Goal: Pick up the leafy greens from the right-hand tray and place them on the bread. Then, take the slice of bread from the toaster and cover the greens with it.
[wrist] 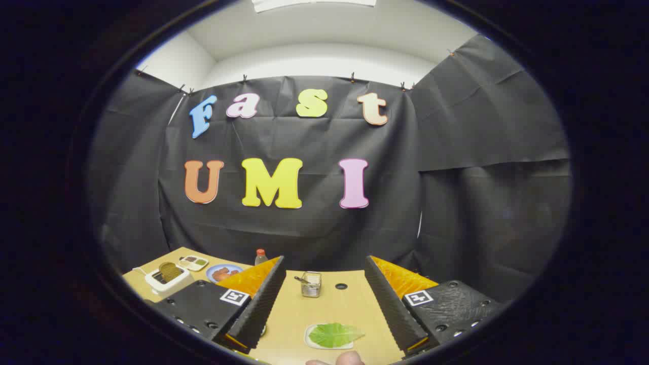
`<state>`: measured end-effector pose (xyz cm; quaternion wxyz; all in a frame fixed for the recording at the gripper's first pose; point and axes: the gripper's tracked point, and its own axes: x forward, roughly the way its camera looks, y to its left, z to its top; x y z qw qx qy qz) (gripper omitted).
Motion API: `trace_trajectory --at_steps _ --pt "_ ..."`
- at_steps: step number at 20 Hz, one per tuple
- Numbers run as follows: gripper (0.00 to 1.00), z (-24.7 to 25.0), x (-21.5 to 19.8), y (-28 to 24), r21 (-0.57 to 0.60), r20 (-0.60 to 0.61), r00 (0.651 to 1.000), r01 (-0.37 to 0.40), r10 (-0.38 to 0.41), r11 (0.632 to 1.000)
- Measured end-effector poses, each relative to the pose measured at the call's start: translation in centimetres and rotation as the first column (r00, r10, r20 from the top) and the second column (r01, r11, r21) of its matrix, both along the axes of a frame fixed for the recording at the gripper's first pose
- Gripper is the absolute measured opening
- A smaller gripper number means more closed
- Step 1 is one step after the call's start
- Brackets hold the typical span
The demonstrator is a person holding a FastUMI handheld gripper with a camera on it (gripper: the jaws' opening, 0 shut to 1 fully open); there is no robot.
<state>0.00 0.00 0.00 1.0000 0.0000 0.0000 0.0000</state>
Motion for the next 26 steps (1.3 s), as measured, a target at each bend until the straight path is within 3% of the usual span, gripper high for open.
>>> trace_trajectory --at_steps 13,26 --pt "0.95 -0.9 0.7 -2.2 -0.006 -0.018 1.0 0.006 -0.006 1.0" --pt "0.95 -7.3 2.7 -7.5 0.026 -0.108 0.994 0.003 0.0 1.0"
